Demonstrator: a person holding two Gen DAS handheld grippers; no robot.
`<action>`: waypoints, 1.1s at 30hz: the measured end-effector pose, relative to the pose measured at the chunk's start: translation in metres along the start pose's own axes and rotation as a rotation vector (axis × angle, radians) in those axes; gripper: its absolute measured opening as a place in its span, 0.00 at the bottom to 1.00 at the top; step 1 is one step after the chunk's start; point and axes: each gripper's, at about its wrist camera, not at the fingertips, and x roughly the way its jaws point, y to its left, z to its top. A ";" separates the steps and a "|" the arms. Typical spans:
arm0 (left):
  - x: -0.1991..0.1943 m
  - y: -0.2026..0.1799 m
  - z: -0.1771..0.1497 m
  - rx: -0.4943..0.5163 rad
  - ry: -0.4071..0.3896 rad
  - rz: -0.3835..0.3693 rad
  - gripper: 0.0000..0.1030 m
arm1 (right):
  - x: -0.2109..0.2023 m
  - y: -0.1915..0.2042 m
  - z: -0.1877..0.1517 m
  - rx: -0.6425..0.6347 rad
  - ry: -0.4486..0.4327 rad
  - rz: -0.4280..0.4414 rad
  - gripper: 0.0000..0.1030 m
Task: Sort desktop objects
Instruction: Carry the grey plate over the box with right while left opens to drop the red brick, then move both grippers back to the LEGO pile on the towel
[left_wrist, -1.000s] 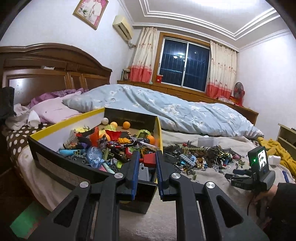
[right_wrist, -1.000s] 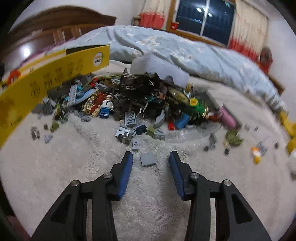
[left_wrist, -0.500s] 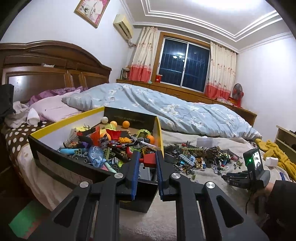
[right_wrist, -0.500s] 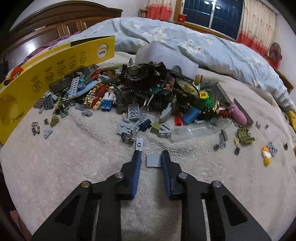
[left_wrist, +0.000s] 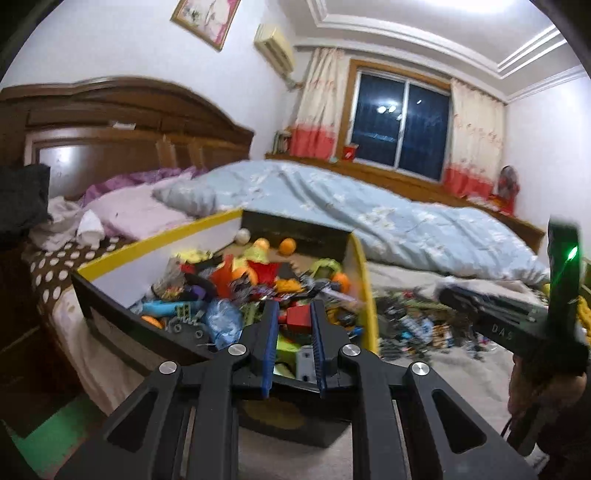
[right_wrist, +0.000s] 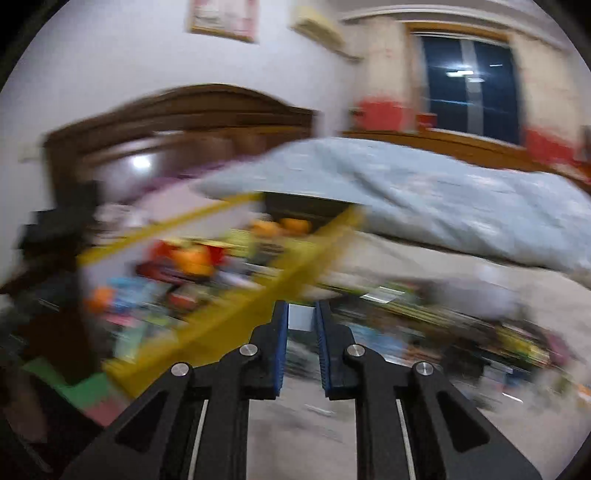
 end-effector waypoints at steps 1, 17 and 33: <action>0.008 0.003 0.000 -0.002 0.022 0.015 0.17 | 0.009 0.011 0.004 -0.006 0.006 0.060 0.13; 0.051 -0.002 -0.003 -0.010 0.109 0.140 0.38 | 0.032 0.058 -0.006 -0.159 0.015 0.102 0.62; 0.019 -0.136 -0.044 0.268 0.086 -0.264 0.42 | -0.083 -0.149 -0.098 0.186 0.054 -0.357 0.21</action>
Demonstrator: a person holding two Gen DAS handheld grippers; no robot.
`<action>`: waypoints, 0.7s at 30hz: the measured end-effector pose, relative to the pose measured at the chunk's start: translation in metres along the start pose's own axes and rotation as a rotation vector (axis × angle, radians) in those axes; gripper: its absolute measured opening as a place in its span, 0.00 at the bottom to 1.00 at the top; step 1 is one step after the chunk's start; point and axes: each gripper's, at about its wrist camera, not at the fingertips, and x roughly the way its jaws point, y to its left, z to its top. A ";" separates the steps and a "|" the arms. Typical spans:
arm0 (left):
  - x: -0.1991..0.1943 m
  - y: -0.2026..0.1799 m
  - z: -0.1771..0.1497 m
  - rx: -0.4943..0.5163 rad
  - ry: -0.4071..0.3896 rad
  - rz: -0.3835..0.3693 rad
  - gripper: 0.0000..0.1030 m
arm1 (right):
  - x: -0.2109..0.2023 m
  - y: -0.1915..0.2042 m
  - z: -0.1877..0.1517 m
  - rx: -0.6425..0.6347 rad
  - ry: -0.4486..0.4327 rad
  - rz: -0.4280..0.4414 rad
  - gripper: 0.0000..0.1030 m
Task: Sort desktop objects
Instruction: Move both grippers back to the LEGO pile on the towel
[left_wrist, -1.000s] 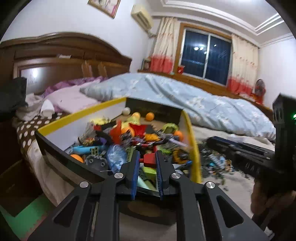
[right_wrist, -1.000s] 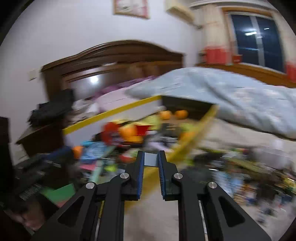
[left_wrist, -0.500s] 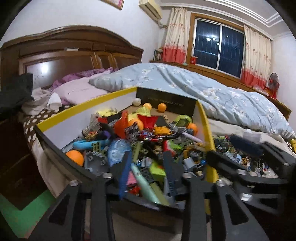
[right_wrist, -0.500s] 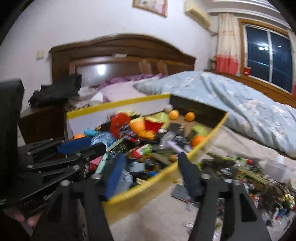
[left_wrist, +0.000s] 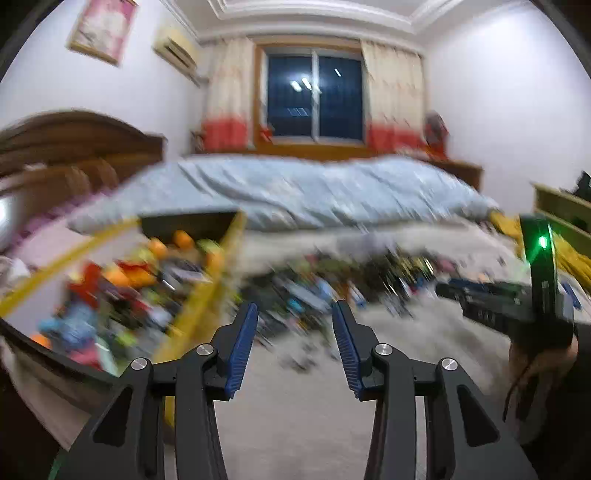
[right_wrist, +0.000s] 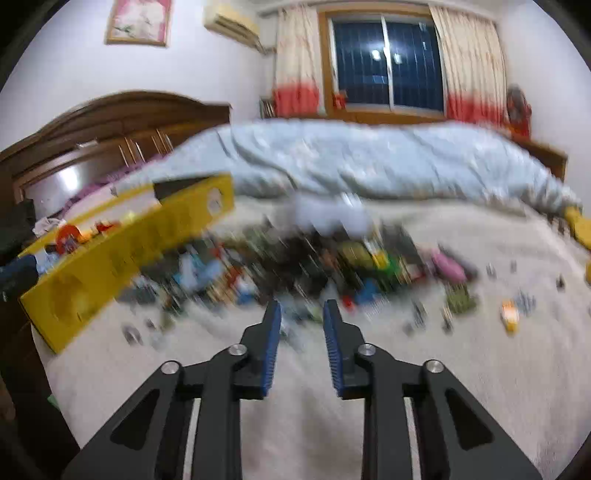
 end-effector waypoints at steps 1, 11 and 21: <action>0.009 -0.006 -0.004 0.001 0.037 -0.045 0.42 | 0.000 -0.005 -0.005 -0.016 0.017 0.001 0.21; 0.077 -0.037 -0.003 -0.032 0.188 -0.199 0.42 | 0.013 -0.005 -0.022 -0.112 0.126 0.045 0.21; 0.148 -0.086 0.009 0.097 0.255 -0.262 0.27 | 0.065 0.005 -0.005 -0.147 0.256 0.074 0.21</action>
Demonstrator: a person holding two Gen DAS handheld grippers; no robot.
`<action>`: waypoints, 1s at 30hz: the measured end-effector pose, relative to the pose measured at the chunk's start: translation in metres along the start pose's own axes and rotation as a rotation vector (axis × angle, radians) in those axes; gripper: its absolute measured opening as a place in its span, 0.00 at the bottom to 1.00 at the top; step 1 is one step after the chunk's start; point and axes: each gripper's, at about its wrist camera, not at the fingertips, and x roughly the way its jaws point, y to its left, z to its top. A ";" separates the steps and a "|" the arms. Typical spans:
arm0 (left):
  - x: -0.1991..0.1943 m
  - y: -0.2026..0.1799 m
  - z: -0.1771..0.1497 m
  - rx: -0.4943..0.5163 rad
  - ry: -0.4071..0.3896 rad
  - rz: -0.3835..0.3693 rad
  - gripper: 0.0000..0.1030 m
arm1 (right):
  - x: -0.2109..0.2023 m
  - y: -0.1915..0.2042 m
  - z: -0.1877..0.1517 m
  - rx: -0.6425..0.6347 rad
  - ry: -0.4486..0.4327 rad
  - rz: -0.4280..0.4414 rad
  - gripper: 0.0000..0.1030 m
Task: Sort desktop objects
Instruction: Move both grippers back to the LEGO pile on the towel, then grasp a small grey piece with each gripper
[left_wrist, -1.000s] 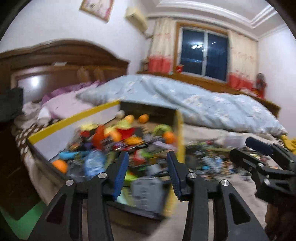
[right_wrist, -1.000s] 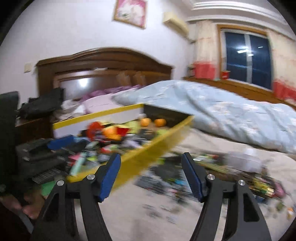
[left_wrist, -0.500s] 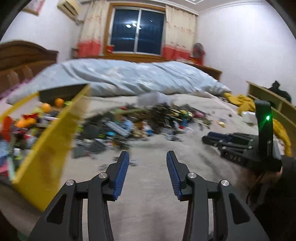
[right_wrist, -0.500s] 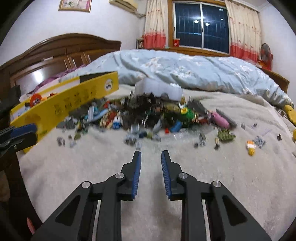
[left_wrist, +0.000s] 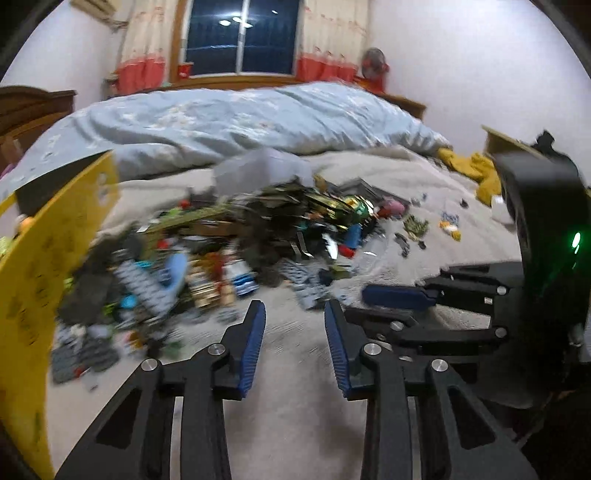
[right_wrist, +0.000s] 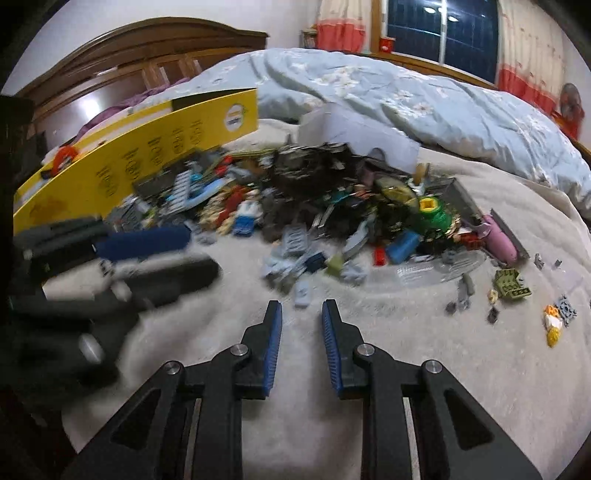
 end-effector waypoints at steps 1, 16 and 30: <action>0.006 -0.002 0.002 0.002 0.020 0.001 0.24 | 0.003 -0.004 0.002 0.014 0.007 -0.013 0.21; 0.034 -0.027 0.007 0.119 0.108 -0.058 0.21 | -0.028 -0.042 -0.001 0.145 -0.102 0.004 0.06; 0.052 -0.021 0.015 0.037 0.148 -0.014 0.16 | -0.039 -0.032 -0.013 0.113 -0.099 -0.030 0.06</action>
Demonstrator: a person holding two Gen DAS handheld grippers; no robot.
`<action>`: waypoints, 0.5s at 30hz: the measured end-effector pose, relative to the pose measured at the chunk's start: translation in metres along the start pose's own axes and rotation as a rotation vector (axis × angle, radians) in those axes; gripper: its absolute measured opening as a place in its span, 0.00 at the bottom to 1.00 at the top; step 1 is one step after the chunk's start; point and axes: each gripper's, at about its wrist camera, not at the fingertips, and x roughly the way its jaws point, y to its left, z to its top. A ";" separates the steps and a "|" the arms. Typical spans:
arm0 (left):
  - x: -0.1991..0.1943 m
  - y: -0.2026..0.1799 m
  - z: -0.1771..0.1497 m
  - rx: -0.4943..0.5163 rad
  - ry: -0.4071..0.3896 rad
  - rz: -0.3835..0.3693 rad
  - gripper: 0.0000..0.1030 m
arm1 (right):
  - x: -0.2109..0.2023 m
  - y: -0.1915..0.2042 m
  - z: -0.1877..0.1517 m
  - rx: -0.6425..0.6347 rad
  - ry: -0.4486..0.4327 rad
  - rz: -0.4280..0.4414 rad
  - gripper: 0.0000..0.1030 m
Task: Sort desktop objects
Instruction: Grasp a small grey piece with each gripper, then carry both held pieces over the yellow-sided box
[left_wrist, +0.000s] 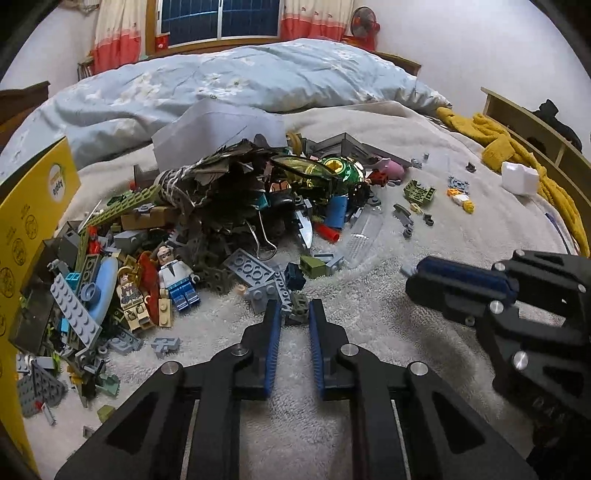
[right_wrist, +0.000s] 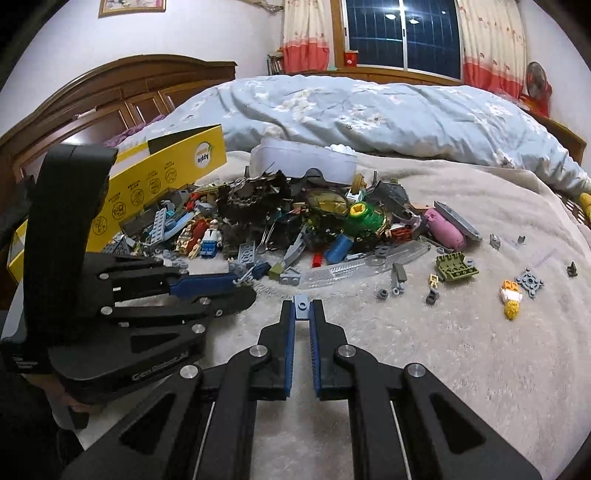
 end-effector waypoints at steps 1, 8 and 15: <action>-0.002 0.000 0.000 0.000 -0.006 0.004 0.16 | 0.000 0.002 0.000 -0.001 0.000 -0.002 0.06; -0.057 0.010 -0.007 -0.001 -0.185 0.131 0.16 | -0.017 0.029 0.016 -0.031 -0.086 0.070 0.06; -0.141 0.064 -0.021 -0.120 -0.285 0.313 0.16 | -0.039 0.093 0.044 -0.076 -0.250 0.181 0.06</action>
